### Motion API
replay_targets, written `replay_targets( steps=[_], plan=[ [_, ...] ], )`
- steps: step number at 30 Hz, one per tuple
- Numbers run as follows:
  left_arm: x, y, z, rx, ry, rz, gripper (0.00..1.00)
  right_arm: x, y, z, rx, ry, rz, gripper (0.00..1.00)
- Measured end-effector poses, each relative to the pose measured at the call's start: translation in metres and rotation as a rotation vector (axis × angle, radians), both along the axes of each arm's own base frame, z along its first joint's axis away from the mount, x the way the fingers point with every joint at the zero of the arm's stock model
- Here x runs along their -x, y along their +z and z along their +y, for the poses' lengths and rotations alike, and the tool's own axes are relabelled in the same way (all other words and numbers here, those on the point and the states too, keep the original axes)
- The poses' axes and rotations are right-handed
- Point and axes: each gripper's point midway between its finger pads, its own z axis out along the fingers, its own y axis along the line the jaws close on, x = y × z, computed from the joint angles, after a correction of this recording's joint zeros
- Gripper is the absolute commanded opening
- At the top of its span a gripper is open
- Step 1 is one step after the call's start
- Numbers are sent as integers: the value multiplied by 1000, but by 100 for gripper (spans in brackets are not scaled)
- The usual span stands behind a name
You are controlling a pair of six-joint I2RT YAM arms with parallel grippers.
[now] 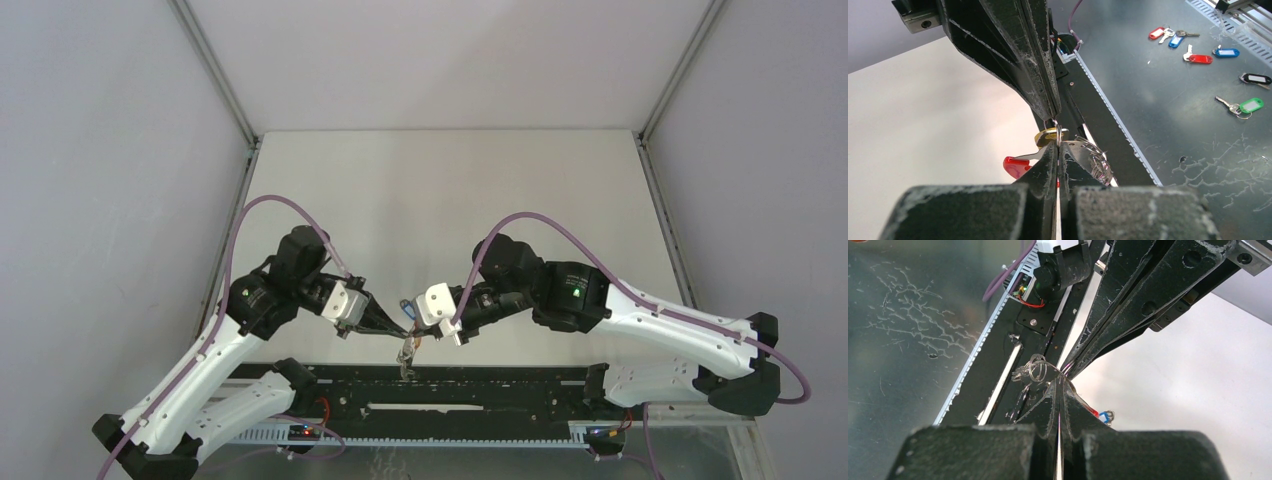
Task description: Put the keys on the keyring
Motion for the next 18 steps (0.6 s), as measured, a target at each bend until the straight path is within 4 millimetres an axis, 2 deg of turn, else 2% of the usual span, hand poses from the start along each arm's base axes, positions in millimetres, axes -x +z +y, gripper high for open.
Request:
replay_targets(
  steps=[18],
  plan=[
    [-4,-2,-2,-8,8,1,0,-5,5,9,-26,-32,20,0]
  ],
)
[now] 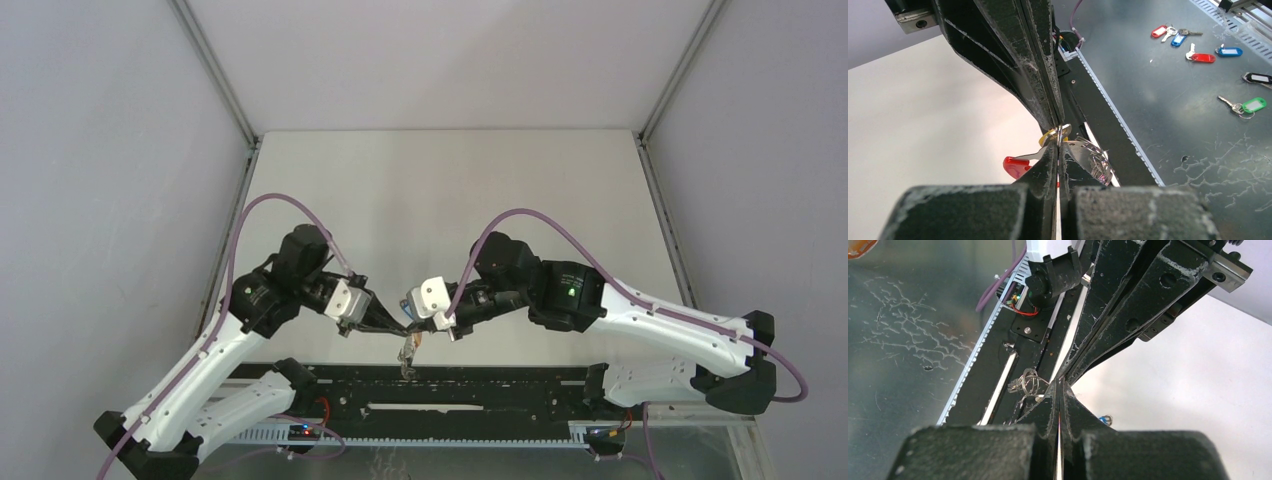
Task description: Put the keys on the keyring
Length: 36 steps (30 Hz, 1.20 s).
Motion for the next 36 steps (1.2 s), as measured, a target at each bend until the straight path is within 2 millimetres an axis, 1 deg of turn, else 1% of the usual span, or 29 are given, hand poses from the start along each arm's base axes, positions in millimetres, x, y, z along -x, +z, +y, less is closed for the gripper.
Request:
replay_targets(
  steps=[10,16,19,21,23,25,26,28,29,30,31,33,34,36],
  plan=[
    [-4,-1,-2,-1,6,-7,0,-4,2,4,-11,-22,4,0],
    [-6,1,-3,4,11,-15,0,-7,1,12,-10,-28,17,0],
    [-8,0,-3,-1,23,-14,0,-11,0,12,-6,-48,24,1],
    [-10,-1,-2,-4,34,-21,0,-19,0,11,-2,-83,41,19],
    [-13,-2,-1,-9,48,-27,0,-31,0,7,1,-149,68,28],
    [-18,-4,2,-15,72,-24,0,-55,-3,-2,-13,-269,93,38],
    [-23,-5,5,-20,95,-18,0,-66,-7,-9,-22,-332,110,42],
    [-37,-9,11,-32,154,0,0,-80,-22,-30,-24,-467,152,46],
    [-45,-12,15,-42,188,4,0,-83,-31,-40,-15,-525,175,47],
    [-52,-17,19,-53,215,4,0,-81,-41,-48,-4,-572,204,50],
    [-57,-22,22,-71,233,4,0,-77,-53,-55,14,-622,238,53],
    [-59,-30,26,-99,242,2,0,-66,-76,-59,57,-674,296,59],
    [-59,-33,27,-108,241,-1,0,-56,-92,-59,93,-693,330,62],
    [-59,-35,28,-116,239,-12,0,-29,-129,-58,189,-695,387,67]
  ],
)
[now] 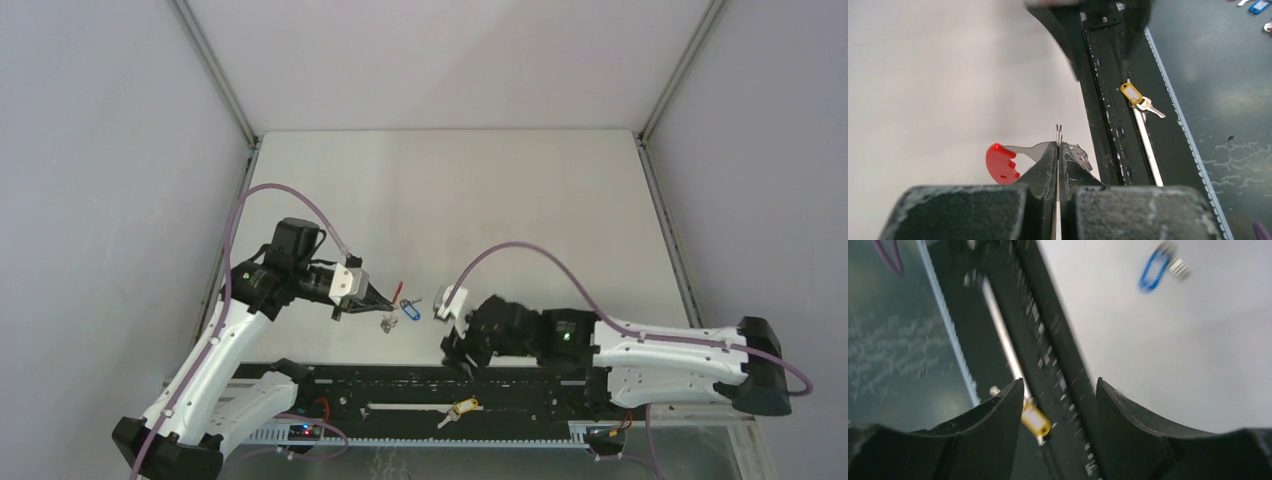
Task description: Put the keys on the keyring
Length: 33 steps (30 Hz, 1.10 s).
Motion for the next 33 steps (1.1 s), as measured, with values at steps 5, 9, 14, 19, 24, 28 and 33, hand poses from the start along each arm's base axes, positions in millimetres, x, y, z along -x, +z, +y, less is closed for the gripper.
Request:
replay_targets(
  steps=[5,9,14,19,24,28,33],
  plan=[
    [-5,-6,3,-19,14,-9,0,60,-78,-13,197,69,129,72],
    [-12,-17,8,-53,38,12,0,72,-106,-15,272,67,179,70],
    [-15,-28,17,-96,54,17,0,77,-127,-13,321,-14,271,66],
    [-17,-34,23,-124,63,3,0,90,-129,-11,307,-60,351,65],
    [-14,-37,25,-138,54,1,0,95,-134,-9,312,-84,391,58],
    [-14,-40,26,-152,48,7,0,97,-146,-13,352,-113,415,51],
    [-13,-42,27,-158,45,10,0,98,-156,-15,380,-144,421,37]
  ],
)
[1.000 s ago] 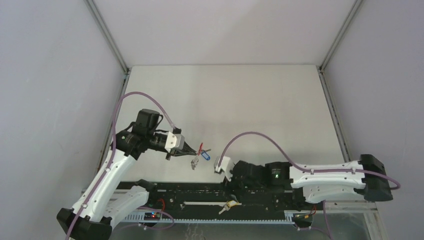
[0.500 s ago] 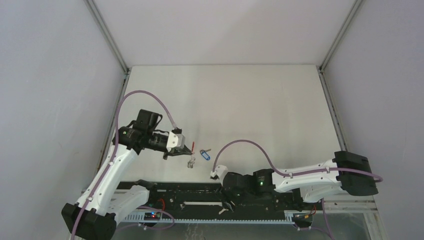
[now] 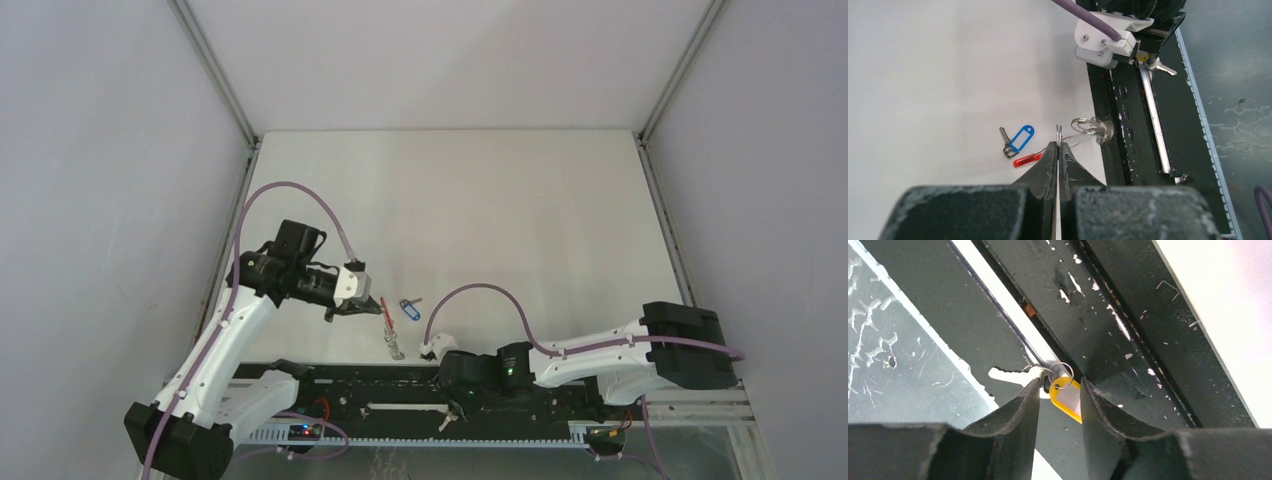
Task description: Put the keys on the keyring
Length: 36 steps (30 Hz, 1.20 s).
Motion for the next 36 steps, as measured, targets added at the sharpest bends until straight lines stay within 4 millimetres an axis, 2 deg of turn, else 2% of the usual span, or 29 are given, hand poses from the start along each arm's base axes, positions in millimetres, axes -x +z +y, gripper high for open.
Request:
replay_targets(
  steps=[3,4,5,12,17,21,28,31,33,34,36],
  plan=[
    [1,-1,1,-4,1,4,0,-3,0,1,-2,-17,-11,17],
    [1,-1,1,-4,1,6,0,-3,0,2,-7,-21,-9,5],
    [1,-1,1,-5,1,8,0,-3,1,4,-12,-26,-8,0],
    [2,-2,2,-10,1,10,0,-14,4,1,-13,-57,-53,0],
    [2,-2,2,-11,1,13,0,-38,34,-3,-92,-115,-95,0],
    [2,-2,2,-10,1,14,0,-74,59,-6,-170,-192,-144,0],
    [2,-2,2,-11,1,14,0,-142,71,-20,-206,-324,-217,0],
    [2,-2,2,-10,1,15,0,-169,65,-22,-210,-362,-223,0],
    [2,-2,2,-11,1,15,0,-183,53,-23,-191,-380,-210,0],
    [2,-2,2,-11,1,15,0,-188,46,-23,-178,-383,-200,3],
    [2,-2,2,-11,1,16,0,-196,32,-24,-153,-391,-176,17]
  ],
)
